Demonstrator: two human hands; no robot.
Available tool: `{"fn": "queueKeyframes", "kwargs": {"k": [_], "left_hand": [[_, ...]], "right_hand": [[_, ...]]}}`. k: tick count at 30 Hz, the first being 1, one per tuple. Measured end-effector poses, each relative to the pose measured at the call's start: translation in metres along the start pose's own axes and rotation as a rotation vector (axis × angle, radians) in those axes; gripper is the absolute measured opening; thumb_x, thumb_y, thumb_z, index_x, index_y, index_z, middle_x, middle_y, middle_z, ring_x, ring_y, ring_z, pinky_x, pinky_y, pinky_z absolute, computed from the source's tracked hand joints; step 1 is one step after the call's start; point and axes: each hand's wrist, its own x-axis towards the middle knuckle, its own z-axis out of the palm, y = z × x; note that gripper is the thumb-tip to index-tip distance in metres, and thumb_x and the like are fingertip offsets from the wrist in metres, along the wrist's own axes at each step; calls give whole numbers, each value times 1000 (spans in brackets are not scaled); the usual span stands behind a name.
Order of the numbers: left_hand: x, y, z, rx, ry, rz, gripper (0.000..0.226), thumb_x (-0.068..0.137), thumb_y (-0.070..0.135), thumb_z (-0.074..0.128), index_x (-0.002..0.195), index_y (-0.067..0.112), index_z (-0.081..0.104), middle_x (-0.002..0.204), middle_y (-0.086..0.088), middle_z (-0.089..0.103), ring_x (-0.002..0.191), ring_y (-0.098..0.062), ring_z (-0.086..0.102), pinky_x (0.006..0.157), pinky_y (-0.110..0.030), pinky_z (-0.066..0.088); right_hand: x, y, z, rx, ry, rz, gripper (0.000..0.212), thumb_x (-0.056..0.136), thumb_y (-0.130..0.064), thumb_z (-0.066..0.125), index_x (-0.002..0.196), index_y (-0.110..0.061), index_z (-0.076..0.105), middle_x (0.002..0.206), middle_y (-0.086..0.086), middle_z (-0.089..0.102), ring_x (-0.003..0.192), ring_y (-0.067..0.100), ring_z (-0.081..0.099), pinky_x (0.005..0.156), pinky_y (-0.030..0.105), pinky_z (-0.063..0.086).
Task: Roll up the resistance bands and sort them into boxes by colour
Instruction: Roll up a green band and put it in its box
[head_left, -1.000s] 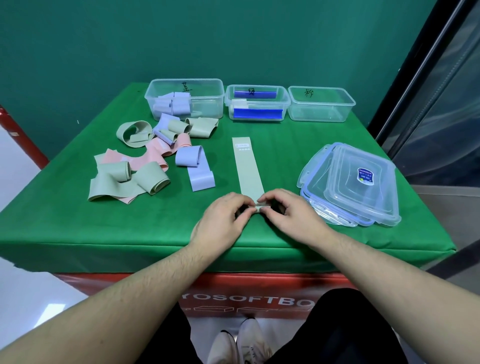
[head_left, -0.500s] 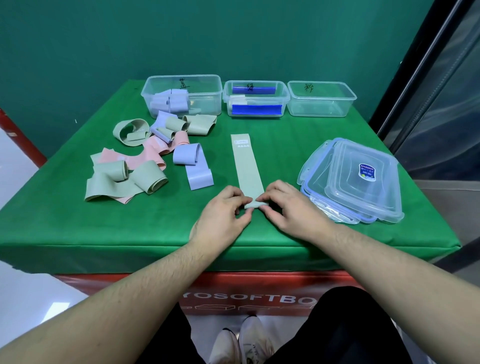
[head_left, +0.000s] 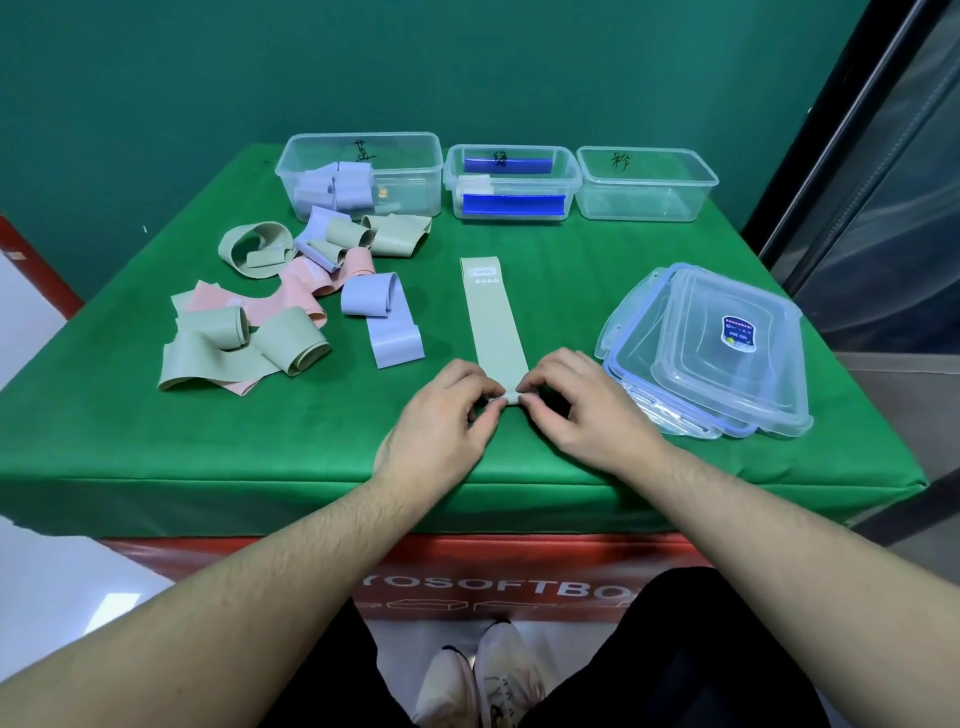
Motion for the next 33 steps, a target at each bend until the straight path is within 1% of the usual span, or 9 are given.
{"fn": "queueKeyframes", "kwargs": {"k": [4, 10, 15, 19, 21, 23, 25, 27, 33], "left_hand": [[2, -2, 1, -10, -9, -22, 17, 87, 24, 73, 100, 14, 74, 97, 9, 62, 68, -5, 48, 70, -10, 35], [-1, -1, -2, -21, 7, 11, 17, 92, 24, 68, 104, 14, 74, 99, 5, 68, 88, -7, 59, 83, -14, 41], [-1, 2, -3, -14, 12, 24, 11, 91, 23, 68, 99, 16, 72, 92, 4, 64, 79, -9, 56, 76, -23, 45], [0, 1, -1, -20, -6, -15, 15, 91, 27, 67, 103, 17, 73, 103, 9, 59, 73, -4, 49, 72, -16, 38], [0, 1, 0, -9, -8, -15, 20, 90, 26, 69, 106, 16, 73, 103, 9, 61, 73, -3, 49, 73, -16, 40], [1, 1, 0, -6, -4, -14, 20, 91, 24, 68, 108, 14, 74, 100, 7, 63, 78, -2, 50, 77, -16, 40], [1, 1, 0, 1, 0, -21, 22, 93, 24, 66, 110, 13, 73, 101, 4, 64, 83, -5, 54, 79, -14, 38], [2, 1, 1, 16, -4, -42, 24, 94, 25, 64, 113, 13, 72, 102, 4, 64, 86, -10, 58, 81, -16, 38], [3, 1, -1, -8, -21, -43, 24, 89, 20, 69, 113, 15, 70, 106, 6, 59, 69, -6, 48, 72, -14, 37]], "right_hand": [[1, 0, 0, 22, 2, 9, 15, 90, -33, 66, 97, -20, 65, 97, -8, 55, 92, 16, 53, 83, 33, 46], [-2, 2, 0, 87, 15, 27, 12, 92, -30, 66, 97, -20, 68, 93, -9, 60, 90, 12, 54, 83, 33, 46], [-1, 0, 1, 66, 13, 49, 20, 92, -37, 59, 98, -21, 68, 95, -9, 57, 91, 13, 53, 84, 32, 45], [0, 3, 3, 50, 16, 74, 14, 93, -32, 64, 99, -21, 70, 97, -8, 55, 93, 14, 52, 86, 34, 45], [0, 3, 3, 41, 17, 77, 15, 93, -32, 64, 101, -20, 70, 97, -8, 55, 94, 13, 52, 86, 34, 45], [0, 2, 3, 39, 18, 65, 20, 93, -33, 64, 108, -21, 70, 100, -9, 54, 95, 13, 52, 87, 30, 45], [-1, 2, 2, 44, 27, 36, 24, 90, -32, 67, 112, -21, 68, 102, -9, 54, 97, 14, 53, 87, 27, 44], [0, 2, 2, 33, 31, 19, 22, 89, -30, 69, 109, -22, 69, 102, -9, 56, 96, 15, 53, 87, 28, 44], [2, 6, 3, -9, -3, 54, 28, 90, -31, 68, 116, -23, 69, 107, -10, 58, 96, 13, 49, 89, 29, 43]]}}
